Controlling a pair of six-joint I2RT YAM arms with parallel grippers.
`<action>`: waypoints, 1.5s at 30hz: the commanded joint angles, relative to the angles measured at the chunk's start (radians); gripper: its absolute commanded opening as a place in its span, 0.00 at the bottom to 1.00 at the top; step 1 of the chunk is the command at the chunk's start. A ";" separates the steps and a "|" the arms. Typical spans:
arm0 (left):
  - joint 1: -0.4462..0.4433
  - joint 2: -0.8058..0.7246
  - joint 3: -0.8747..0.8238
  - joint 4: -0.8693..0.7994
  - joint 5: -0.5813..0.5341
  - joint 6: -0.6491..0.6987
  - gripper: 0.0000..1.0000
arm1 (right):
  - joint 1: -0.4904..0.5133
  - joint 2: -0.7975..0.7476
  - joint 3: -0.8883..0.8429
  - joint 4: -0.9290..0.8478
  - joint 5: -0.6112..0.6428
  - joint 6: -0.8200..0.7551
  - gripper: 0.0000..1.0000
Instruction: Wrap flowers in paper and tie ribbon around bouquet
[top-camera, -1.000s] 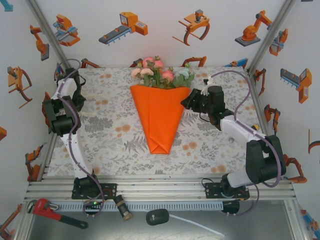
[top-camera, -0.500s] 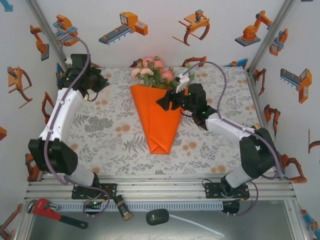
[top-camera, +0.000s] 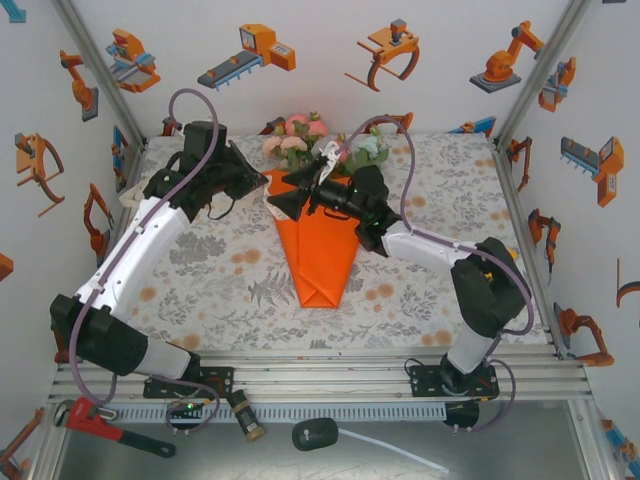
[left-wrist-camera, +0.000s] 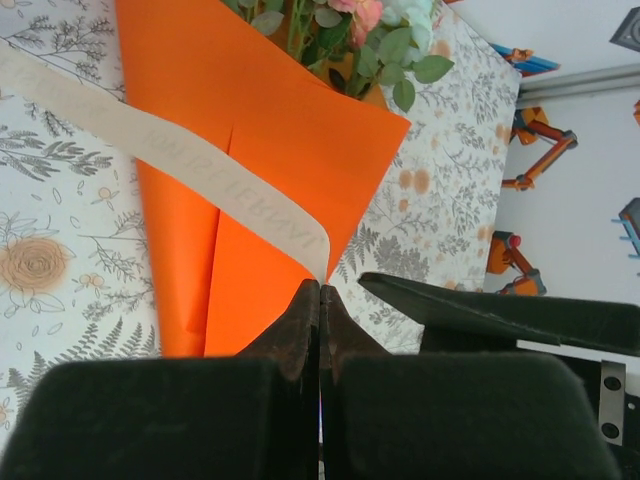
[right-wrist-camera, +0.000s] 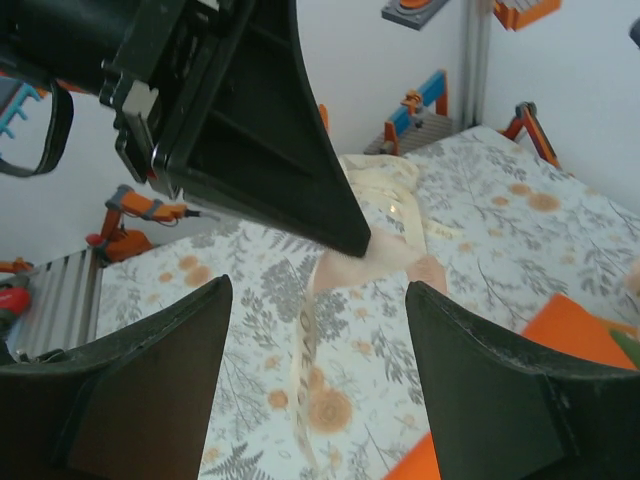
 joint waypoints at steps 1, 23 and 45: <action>-0.004 -0.050 -0.019 0.040 -0.020 -0.029 0.00 | 0.017 0.044 0.070 0.064 -0.020 0.075 0.64; 0.224 -0.186 -0.094 0.043 -0.324 0.258 0.45 | -0.036 -0.413 0.126 -0.704 0.676 -0.150 0.00; 0.538 0.328 -0.177 -0.040 -0.321 0.062 0.51 | -0.157 -0.742 -0.112 -0.618 0.981 -0.241 0.00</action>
